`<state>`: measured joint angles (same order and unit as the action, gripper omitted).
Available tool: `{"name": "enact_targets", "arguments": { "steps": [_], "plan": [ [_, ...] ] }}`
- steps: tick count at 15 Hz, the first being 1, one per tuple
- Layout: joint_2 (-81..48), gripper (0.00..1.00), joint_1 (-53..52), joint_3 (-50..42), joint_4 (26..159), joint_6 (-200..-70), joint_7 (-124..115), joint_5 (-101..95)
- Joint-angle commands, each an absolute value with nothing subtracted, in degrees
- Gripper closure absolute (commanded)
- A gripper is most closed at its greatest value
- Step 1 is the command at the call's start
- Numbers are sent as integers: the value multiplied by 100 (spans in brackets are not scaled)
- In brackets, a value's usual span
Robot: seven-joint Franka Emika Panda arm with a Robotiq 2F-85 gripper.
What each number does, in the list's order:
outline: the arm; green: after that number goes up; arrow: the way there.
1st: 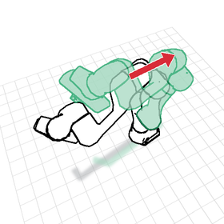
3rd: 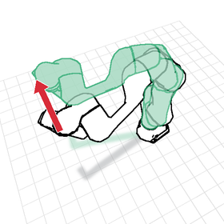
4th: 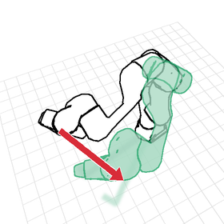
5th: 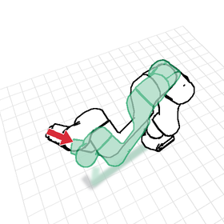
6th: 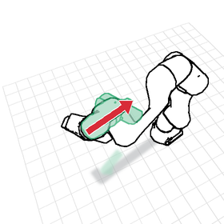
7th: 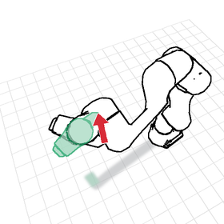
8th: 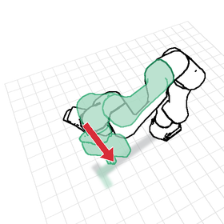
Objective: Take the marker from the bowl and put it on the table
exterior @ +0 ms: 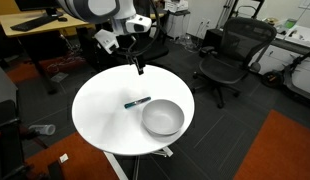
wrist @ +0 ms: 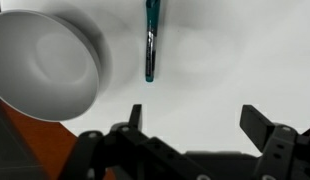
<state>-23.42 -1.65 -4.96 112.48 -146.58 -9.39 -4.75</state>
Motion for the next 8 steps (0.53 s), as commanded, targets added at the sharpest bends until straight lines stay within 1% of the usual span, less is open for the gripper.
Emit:
{"name": "enact_targets", "arguments": {
  "steps": [1, 6, 7, 8],
  "plan": [
    [-1700, 0, -140, -445, 11770, -14596, -904, -428],
    [-1336, 0, -89, -408, 12018, -14640, -825, -386],
    [-1663, 0, -123, -451, 11724, -14646, -941, -480],
    [-1600, 0, -119, -449, 11768, -14646, -941, -481]
  ]
}}
